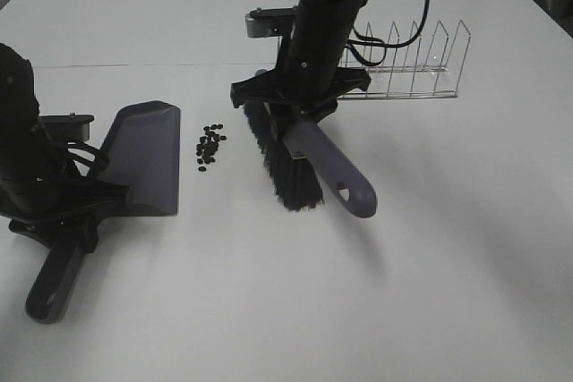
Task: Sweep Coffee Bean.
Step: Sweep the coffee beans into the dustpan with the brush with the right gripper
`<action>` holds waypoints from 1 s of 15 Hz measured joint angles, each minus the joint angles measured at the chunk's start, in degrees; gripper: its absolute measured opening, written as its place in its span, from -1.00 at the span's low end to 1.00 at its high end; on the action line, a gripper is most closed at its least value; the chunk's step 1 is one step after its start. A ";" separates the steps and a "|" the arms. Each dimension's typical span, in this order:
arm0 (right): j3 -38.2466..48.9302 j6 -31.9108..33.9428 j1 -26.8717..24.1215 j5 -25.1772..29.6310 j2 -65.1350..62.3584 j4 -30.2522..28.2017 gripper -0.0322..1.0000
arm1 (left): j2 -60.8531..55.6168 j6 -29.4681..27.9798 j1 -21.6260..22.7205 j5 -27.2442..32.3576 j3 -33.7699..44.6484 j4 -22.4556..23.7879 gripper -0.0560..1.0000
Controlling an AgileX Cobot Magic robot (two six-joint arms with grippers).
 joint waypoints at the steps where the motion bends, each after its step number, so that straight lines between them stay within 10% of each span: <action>1: -1.49 0.00 1.55 -0.06 1.15 0.63 -0.39 | 0.11 0.00 0.00 0.11 -0.11 -0.11 -0.29; 9: -22.00 -1.15 12.38 11.29 8.19 -0.23 -0.39 | 0.29 0.00 0.00 0.23 -0.17 -0.11 -0.29; 15: -30.08 -1.09 12.09 14.84 8.14 -15.41 -0.39 | 0.29 0.00 0.00 0.34 -0.23 -0.11 -0.29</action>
